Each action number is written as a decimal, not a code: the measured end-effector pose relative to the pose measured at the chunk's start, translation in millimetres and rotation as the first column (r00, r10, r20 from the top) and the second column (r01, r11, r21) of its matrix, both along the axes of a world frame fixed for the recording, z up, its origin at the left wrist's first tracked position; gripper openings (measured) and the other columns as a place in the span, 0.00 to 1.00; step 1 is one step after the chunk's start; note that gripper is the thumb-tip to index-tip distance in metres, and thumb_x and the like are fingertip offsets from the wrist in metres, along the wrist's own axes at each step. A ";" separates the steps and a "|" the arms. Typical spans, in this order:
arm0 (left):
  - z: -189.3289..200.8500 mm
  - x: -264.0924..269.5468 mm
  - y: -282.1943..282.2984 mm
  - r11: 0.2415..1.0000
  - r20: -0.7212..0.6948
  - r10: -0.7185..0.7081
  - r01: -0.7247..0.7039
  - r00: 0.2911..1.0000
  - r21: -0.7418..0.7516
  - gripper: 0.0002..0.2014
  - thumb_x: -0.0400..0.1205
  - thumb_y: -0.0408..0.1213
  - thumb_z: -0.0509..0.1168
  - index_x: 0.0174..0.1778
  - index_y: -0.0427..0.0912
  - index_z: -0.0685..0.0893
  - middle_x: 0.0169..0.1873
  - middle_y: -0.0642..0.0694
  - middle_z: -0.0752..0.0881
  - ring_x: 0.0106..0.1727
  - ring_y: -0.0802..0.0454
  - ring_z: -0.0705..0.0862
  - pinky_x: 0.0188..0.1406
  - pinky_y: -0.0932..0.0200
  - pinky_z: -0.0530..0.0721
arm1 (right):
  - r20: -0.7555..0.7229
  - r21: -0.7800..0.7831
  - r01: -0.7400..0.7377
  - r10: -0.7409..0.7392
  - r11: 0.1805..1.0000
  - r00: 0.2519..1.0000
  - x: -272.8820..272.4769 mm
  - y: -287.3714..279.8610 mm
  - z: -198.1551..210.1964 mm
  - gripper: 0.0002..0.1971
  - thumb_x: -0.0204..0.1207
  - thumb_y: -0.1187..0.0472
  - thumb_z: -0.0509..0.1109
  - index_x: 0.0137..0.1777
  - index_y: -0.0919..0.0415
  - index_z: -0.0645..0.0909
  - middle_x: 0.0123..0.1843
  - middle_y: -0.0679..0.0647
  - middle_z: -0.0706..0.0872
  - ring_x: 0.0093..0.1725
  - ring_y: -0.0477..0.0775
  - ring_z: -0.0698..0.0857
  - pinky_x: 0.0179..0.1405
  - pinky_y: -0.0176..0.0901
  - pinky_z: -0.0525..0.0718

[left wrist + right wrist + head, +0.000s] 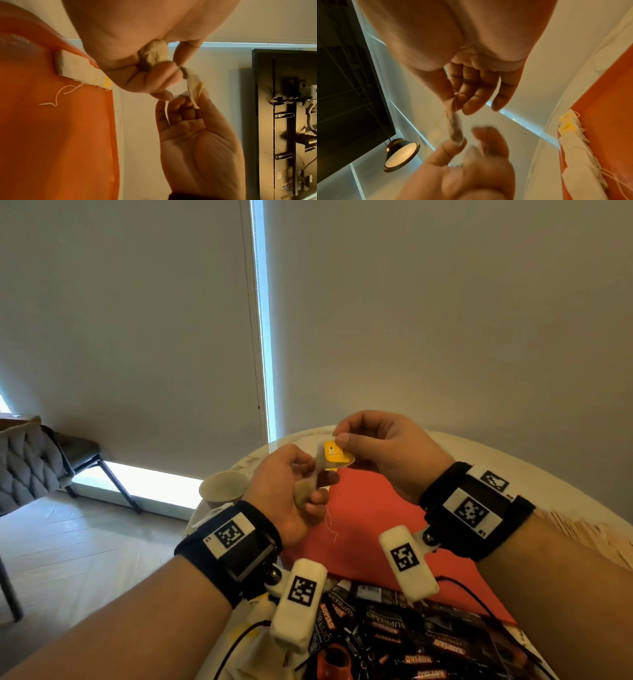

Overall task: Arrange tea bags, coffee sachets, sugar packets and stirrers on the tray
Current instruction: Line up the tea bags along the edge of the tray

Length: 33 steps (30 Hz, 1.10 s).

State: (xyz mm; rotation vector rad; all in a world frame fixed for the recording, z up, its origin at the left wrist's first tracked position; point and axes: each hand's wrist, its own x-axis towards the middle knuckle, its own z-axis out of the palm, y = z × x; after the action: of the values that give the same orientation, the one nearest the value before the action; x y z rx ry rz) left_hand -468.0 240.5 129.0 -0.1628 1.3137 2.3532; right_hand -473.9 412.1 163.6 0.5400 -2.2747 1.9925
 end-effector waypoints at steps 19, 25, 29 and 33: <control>10.0 1.7 -13.1 0.871 -0.464 0.086 -0.293 0.882 -0.395 0.03 0.83 0.30 0.72 0.50 0.41 0.90 0.44 0.37 0.85 0.21 0.60 0.71 0.18 0.65 0.69 | -0.007 0.328 0.051 -0.051 0.943 0.999 -3.3 4.1 26.9 0.10 0.73 0.60 0.83 0.53 0.58 0.89 0.44 0.57 0.93 0.44 0.55 0.92 0.53 0.58 0.93; 10.5 -1.8 -17.7 0.881 -0.419 0.178 -0.334 0.890 -0.336 0.03 0.84 0.34 0.73 0.51 0.45 0.90 0.36 0.45 0.86 0.25 0.58 0.69 0.21 0.63 0.68 | 0.041 0.063 0.093 -0.095 0.994 0.995 -7.7 -10.4 11.3 0.11 0.74 0.68 0.81 0.54 0.60 0.86 0.44 0.58 0.92 0.45 0.56 0.92 0.46 0.53 0.91; 11.4 -5.6 -22.3 0.865 -0.399 0.179 -0.337 0.899 -0.372 0.03 0.85 0.36 0.73 0.53 0.44 0.90 0.43 0.42 0.81 0.25 0.59 0.69 0.21 0.63 0.68 | 0.071 0.069 0.110 -0.115 0.992 0.991 -9.0 -19.4 2.1 0.14 0.73 0.75 0.78 0.54 0.65 0.81 0.43 0.63 0.91 0.40 0.59 0.92 0.42 0.52 0.92; 20.4 -12.5 -32.4 0.851 -0.309 0.329 -0.422 0.893 -0.312 0.05 0.85 0.38 0.72 0.52 0.42 0.85 0.43 0.45 0.81 0.26 0.59 0.70 0.18 0.65 0.69 | 0.236 0.053 0.186 -0.193 0.981 0.952 -18.8 -22.2 -23.6 0.15 0.71 0.80 0.77 0.49 0.64 0.77 0.36 0.65 0.86 0.31 0.59 0.90 0.35 0.52 0.91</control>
State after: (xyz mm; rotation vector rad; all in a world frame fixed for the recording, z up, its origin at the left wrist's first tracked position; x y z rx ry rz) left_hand -480.5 208.1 149.4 -0.2759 2.0118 2.4691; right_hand -492.7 389.9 140.1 0.0774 -2.3869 2.0268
